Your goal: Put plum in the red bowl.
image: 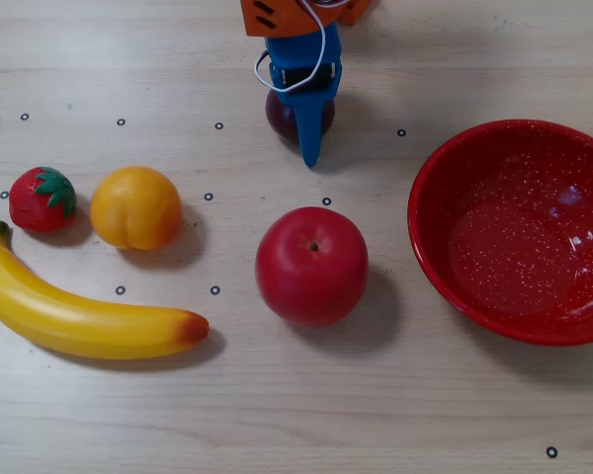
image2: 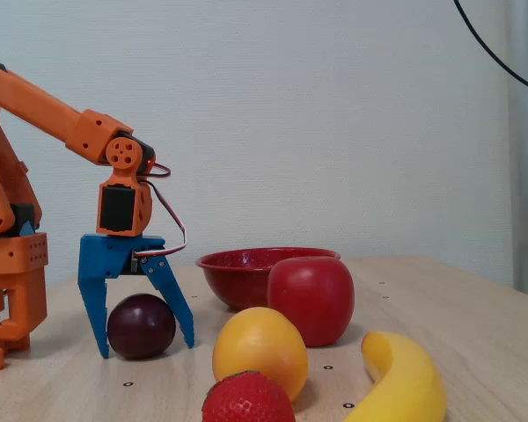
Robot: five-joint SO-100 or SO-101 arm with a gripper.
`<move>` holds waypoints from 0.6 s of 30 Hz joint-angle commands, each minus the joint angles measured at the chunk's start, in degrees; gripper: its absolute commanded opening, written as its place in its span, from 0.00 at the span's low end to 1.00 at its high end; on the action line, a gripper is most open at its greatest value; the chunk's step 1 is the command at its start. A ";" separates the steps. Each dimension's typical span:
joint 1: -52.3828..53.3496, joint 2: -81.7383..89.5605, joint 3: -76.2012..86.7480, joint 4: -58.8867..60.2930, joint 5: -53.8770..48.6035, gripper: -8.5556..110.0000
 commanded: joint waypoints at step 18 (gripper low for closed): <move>-3.25 2.29 -15.56 10.81 1.67 0.07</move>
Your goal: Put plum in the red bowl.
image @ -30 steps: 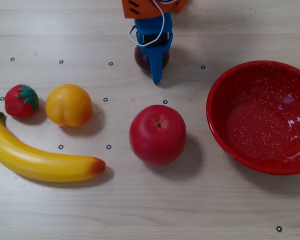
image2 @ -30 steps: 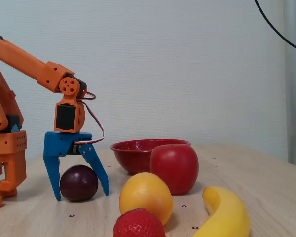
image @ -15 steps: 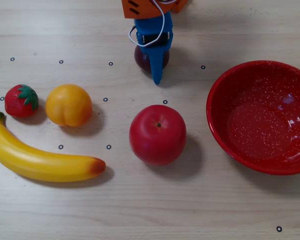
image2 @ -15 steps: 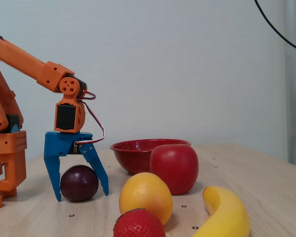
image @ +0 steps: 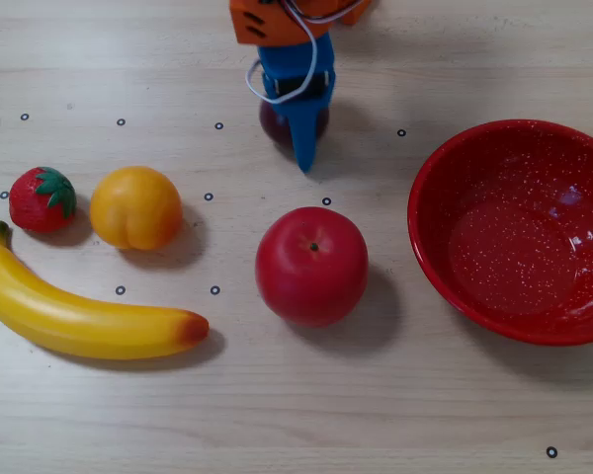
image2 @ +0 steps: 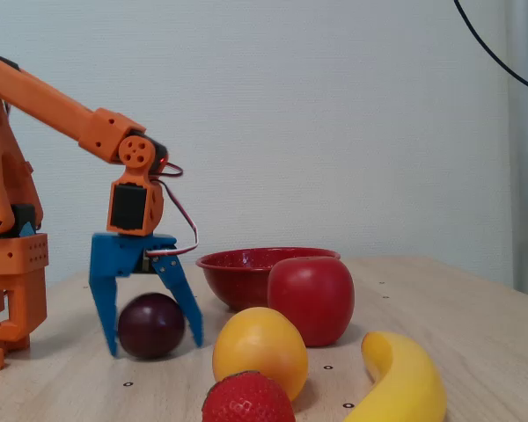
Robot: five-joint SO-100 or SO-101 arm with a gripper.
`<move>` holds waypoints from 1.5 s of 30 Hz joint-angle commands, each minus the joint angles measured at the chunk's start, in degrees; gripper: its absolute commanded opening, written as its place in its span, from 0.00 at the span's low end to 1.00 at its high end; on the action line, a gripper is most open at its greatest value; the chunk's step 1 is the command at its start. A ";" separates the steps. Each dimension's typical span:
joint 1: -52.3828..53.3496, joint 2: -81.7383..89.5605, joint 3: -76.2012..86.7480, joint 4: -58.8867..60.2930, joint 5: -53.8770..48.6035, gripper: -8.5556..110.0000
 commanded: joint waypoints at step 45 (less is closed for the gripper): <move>41.92 12.57 -16.79 -33.75 -14.59 0.07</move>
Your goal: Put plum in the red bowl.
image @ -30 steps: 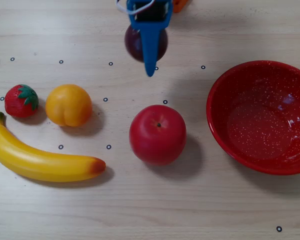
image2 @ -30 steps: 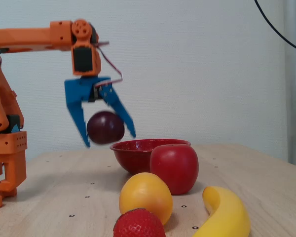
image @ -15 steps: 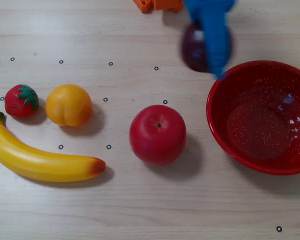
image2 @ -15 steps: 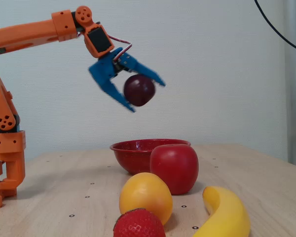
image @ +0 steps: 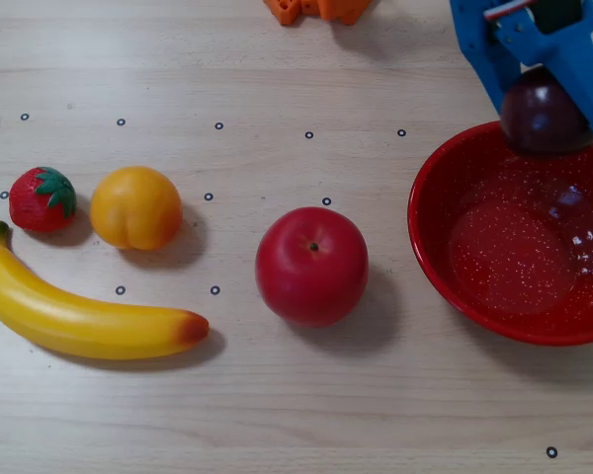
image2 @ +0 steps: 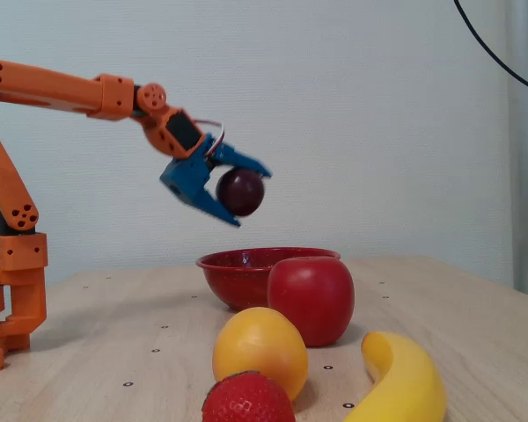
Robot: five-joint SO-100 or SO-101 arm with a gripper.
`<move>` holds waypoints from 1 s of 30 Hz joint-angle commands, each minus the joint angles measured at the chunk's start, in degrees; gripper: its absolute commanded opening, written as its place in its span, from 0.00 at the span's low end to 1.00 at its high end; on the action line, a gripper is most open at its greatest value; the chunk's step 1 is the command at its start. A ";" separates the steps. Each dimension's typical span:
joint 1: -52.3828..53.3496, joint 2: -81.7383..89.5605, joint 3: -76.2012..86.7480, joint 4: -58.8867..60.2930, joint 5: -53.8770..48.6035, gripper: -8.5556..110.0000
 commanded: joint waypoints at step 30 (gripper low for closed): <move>-2.90 -9.05 -14.50 11.34 3.43 0.47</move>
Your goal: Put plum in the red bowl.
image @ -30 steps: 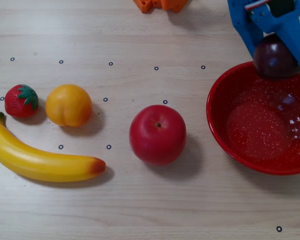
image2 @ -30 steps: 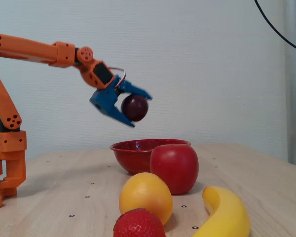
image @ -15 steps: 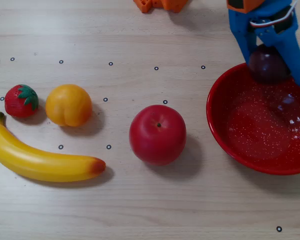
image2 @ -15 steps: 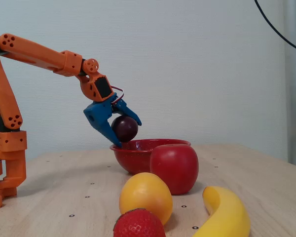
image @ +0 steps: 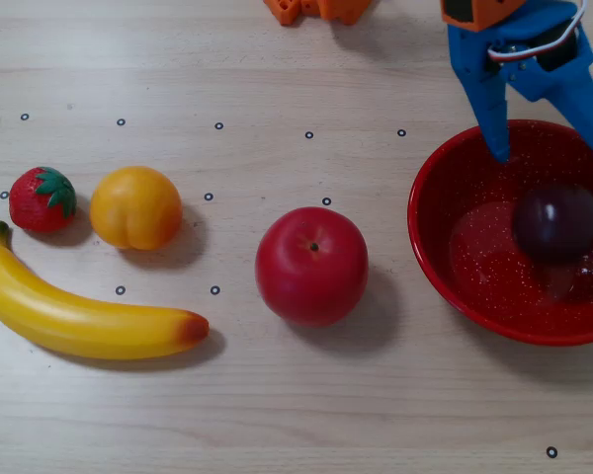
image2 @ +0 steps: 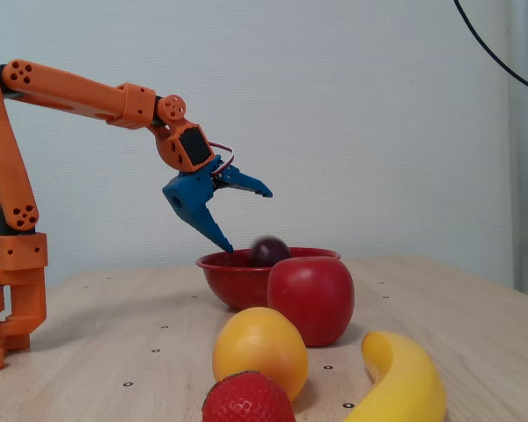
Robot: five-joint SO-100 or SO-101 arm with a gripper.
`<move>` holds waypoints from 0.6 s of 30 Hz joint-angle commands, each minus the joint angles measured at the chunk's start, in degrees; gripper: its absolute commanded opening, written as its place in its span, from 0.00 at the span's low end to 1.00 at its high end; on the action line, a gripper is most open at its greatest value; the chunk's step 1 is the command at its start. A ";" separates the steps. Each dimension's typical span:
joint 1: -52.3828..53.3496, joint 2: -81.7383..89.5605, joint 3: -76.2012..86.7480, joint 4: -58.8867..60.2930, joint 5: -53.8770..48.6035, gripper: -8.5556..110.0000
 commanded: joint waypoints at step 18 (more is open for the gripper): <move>-9.32 14.06 -8.88 9.49 -3.16 0.07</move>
